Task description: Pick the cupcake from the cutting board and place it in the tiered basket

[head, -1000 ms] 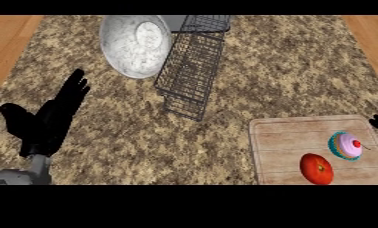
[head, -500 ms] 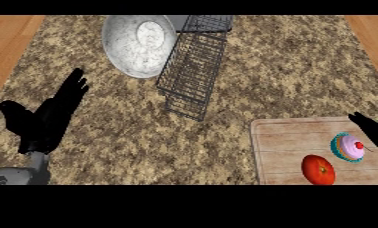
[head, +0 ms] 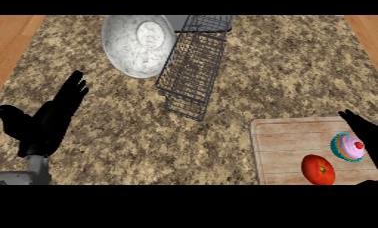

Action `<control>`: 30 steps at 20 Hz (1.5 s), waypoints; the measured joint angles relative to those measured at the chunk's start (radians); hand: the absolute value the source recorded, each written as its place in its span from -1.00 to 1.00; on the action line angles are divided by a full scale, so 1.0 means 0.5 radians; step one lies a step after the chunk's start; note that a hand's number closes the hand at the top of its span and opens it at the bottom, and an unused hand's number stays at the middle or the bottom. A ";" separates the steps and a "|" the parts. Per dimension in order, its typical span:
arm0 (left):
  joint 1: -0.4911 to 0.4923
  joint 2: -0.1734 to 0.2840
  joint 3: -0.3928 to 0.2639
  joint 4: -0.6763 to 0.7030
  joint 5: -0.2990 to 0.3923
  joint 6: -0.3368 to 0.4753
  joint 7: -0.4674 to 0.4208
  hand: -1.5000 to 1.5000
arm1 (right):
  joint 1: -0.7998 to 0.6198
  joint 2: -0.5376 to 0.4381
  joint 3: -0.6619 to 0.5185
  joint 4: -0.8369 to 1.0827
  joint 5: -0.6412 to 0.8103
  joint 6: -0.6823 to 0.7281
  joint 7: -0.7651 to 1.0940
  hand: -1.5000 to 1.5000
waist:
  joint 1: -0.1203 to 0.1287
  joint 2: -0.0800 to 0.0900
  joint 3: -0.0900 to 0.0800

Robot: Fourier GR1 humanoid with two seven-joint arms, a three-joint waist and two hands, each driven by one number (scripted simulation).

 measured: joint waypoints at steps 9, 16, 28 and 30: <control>-0.057 -0.083 0.079 0.098 -0.098 -0.078 -0.012 0.00 | -0.057 0.130 -0.134 0.250 0.235 -0.094 -0.225 -1.00 | -0.005 0.000 0.000; 0.017 -0.113 0.103 -0.017 -0.120 -0.108 0.028 0.00 | -0.144 0.150 -0.081 0.387 0.328 0.099 -0.251 1.00 | 0.004 -0.005 -0.008; -0.004 -0.195 0.133 -0.051 -0.212 -0.138 0.087 0.00 | -0.403 0.196 -0.117 0.771 0.625 -0.002 -0.505 1.00 | 0.013 -0.012 -0.020; -0.055 -0.200 0.158 -0.018 -0.212 -0.143 0.104 0.00 | -0.484 0.205 -0.144 0.876 0.655 -0.019 -0.528 1.00 | 0.011 -0.009 -0.016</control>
